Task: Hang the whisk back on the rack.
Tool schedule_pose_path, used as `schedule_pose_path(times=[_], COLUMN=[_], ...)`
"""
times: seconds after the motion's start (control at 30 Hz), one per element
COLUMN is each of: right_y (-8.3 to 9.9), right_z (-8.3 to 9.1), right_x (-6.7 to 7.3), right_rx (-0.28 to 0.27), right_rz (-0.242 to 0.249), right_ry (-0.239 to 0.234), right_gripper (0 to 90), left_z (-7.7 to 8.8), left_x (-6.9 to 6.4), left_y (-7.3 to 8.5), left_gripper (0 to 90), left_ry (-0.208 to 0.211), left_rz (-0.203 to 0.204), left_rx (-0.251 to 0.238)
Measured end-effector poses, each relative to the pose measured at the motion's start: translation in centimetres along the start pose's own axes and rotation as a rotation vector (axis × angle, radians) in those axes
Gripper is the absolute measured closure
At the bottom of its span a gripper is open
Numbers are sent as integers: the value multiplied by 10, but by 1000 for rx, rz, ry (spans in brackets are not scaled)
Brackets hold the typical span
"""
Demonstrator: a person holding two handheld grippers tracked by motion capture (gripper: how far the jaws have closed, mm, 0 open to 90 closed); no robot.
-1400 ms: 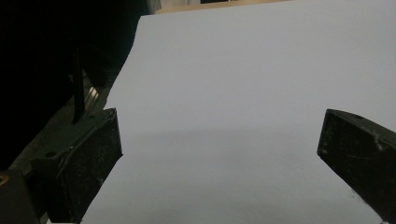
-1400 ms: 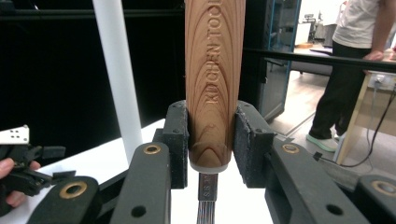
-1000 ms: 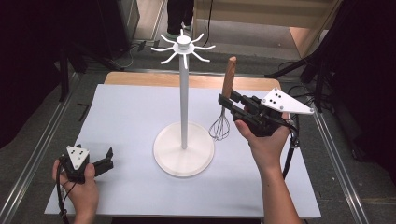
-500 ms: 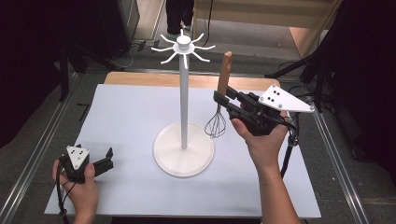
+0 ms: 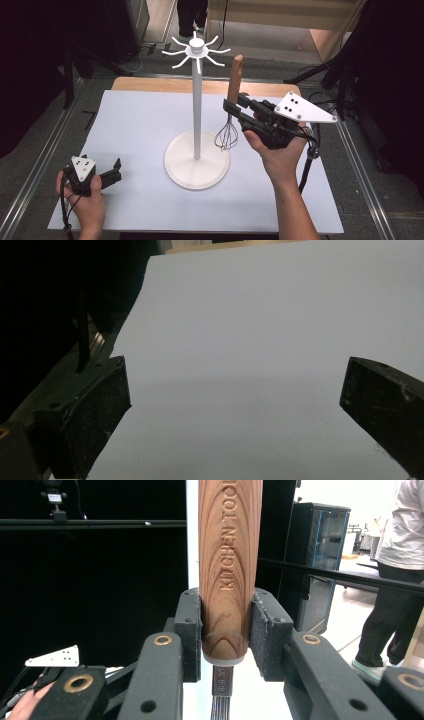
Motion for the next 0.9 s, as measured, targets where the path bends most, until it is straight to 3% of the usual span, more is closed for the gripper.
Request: schedule_pose_path(times=[0.9], right_y=[-1], right_z=[-10], right_x=[14], right_rx=[4], right_rz=[9], right_ry=[-19], right_gripper=[706], left_z=[0], left_x=[0], left_y=[0], left_gripper=[3], left_ry=[-2], left_rz=[2], left_rx=[2])
Point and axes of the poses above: each handheld gripper's, and its own axes: z roughly backward along the jaws, y roughly out of its underside, x roughly to its left, the point moved 7 cm from there along -z, roughly forward along the jaws, and after that the axes turned 11 degrees about y, right-handed, at the moved point
